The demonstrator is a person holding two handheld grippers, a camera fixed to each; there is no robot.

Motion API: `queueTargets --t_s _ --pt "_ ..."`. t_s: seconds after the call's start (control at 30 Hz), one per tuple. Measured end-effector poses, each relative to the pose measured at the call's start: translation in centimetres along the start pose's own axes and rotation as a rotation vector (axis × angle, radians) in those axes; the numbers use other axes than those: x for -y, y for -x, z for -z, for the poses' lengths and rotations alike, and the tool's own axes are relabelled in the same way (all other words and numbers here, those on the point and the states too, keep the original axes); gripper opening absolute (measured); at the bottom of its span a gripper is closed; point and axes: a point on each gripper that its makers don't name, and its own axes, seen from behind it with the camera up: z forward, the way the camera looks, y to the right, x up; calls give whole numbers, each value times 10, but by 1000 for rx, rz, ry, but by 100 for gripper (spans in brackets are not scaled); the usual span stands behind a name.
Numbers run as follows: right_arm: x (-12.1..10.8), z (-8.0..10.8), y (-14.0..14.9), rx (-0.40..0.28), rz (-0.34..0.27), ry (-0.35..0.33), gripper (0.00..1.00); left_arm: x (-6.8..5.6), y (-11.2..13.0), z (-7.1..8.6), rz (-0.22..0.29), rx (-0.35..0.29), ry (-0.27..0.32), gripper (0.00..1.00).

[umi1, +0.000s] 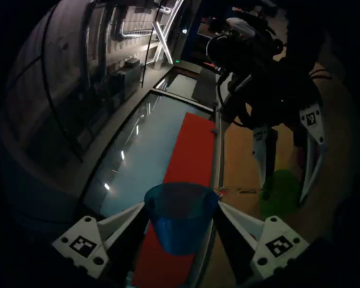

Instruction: Pour water

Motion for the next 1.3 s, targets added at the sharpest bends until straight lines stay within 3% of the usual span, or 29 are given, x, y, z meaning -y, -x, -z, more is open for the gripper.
queueTargets --t_s 1.3 --pt "-2 0 -2 -3 0 6 90 3 -9 -1 -148 -18 -20 86"
